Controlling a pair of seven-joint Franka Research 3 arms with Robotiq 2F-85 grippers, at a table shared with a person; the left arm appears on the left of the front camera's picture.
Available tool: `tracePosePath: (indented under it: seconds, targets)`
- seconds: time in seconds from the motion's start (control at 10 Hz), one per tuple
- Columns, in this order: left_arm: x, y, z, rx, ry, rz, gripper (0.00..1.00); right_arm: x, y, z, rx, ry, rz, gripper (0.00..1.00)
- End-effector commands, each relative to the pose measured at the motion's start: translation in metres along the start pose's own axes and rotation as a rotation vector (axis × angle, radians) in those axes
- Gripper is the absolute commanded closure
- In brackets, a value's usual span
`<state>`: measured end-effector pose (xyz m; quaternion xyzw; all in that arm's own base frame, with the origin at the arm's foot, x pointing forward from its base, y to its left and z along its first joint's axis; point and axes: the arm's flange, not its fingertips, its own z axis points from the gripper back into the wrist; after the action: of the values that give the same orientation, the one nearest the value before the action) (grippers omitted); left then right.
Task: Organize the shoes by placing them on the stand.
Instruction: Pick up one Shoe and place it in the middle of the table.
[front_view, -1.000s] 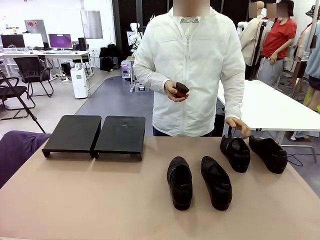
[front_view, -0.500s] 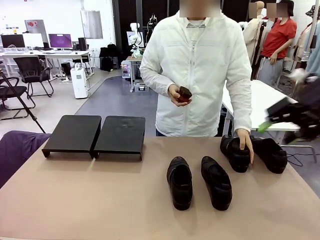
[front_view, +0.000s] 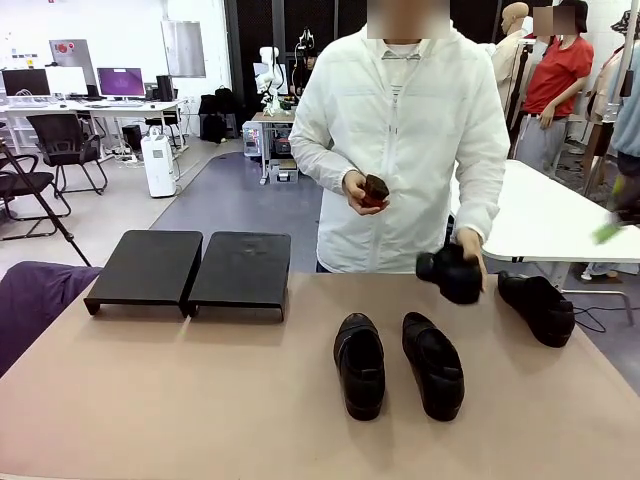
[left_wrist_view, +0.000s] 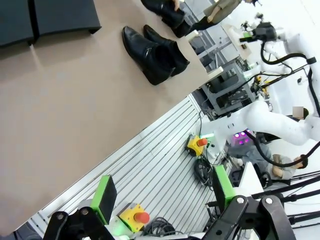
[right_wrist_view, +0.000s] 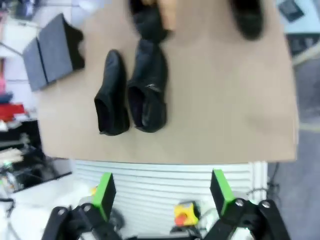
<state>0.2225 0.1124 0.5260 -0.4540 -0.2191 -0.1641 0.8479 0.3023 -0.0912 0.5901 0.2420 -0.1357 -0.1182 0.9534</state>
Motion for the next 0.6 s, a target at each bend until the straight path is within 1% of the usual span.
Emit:
tracePosePath:
  seconds: [0.0,0.1,0.2,0.3,0.5]
  targets:
    - [0.001,-0.001,0.001,-0.017,-0.004,-0.021,0.0,-0.01,-0.049,0.045,0.022,-0.069,-0.111,0.0]
    - [0.001,-0.001,0.001,-0.017,-0.004,-0.021,0.0,-0.015,-0.069,0.046,0.027,-0.077,-0.172,0.0]
    - [0.001,-0.001,0.001,-0.017,-0.004,-0.021,0.0,-0.019,-0.075,0.041,0.021,-0.083,-0.175,0.0]
    - [0.001,-0.001,0.001,-0.017,-0.004,-0.021,0.0,-0.018,-0.075,0.036,0.049,-0.098,-0.159,0.0]
    - [0.001,-0.001,0.001,-0.017,-0.004,-0.021,0.0,-0.014,-0.064,0.025,0.058,-0.095,-0.143,0.0]
